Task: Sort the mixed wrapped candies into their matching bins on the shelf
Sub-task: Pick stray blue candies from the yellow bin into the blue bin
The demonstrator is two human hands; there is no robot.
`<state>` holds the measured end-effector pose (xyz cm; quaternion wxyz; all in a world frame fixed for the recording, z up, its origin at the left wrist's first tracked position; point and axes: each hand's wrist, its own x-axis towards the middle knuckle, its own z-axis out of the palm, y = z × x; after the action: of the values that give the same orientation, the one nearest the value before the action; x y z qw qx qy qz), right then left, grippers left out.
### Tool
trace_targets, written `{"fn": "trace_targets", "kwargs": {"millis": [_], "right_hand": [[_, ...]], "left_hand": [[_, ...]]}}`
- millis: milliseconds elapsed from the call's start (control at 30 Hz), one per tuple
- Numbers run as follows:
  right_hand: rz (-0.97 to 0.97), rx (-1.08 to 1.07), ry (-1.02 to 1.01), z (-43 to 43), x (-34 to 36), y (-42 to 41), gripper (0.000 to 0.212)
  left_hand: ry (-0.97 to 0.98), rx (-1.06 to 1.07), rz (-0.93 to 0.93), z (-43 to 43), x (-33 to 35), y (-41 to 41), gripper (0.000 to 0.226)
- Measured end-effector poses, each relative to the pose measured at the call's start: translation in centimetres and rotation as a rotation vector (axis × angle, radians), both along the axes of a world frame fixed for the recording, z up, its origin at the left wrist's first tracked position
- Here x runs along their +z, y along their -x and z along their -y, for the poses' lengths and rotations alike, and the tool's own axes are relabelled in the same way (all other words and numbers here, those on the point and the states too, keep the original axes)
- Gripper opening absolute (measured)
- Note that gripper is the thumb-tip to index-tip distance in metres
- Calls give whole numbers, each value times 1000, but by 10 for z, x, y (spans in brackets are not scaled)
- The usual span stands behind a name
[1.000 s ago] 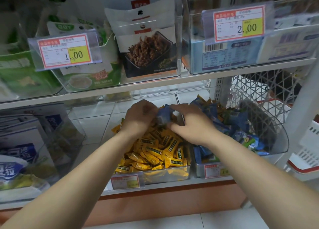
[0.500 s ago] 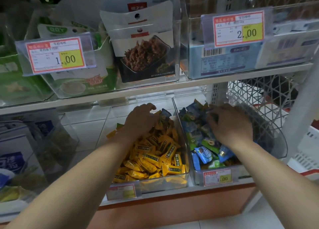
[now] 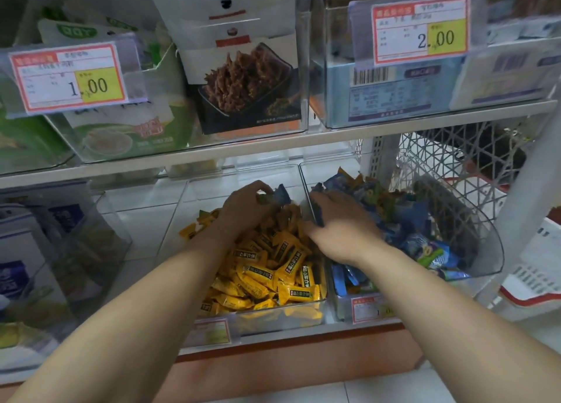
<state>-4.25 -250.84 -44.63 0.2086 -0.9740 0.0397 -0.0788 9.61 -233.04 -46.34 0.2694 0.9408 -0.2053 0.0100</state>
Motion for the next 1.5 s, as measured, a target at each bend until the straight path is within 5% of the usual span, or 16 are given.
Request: {"fn": "trace_targets", "kwargs": {"millis": [133,367,600,700,900,1100,1233,1400,1500], "right_hand": [[-8,7,8,2,-2,0,63],[-8,21,-5,2,0,1,61],[267,45,-20,-10,14,4,68],[222,145,-150,-23,19,6,77],[184,218,12,-41,17,7,92],[231,169,2,-50,16,5,58],[242,158,195,-43,14,9,41],[247,203,-32,-45,21,8,96],[203,299,-130,-50,22,8,101]], "left_hand": [[-32,24,19,-15,5,4,26],[283,17,30,-38,13,21,27],[690,73,-137,-45,33,42,23],[703,78,-191,-45,35,52,23],[783,92,-390,-45,28,78,34],[840,151,-386,-48,30,87,24],[830,254,-385,-66,33,81,28],[905,169,-476,-55,36,91,36],[992,66,-554,-40,37,101,31]]}}
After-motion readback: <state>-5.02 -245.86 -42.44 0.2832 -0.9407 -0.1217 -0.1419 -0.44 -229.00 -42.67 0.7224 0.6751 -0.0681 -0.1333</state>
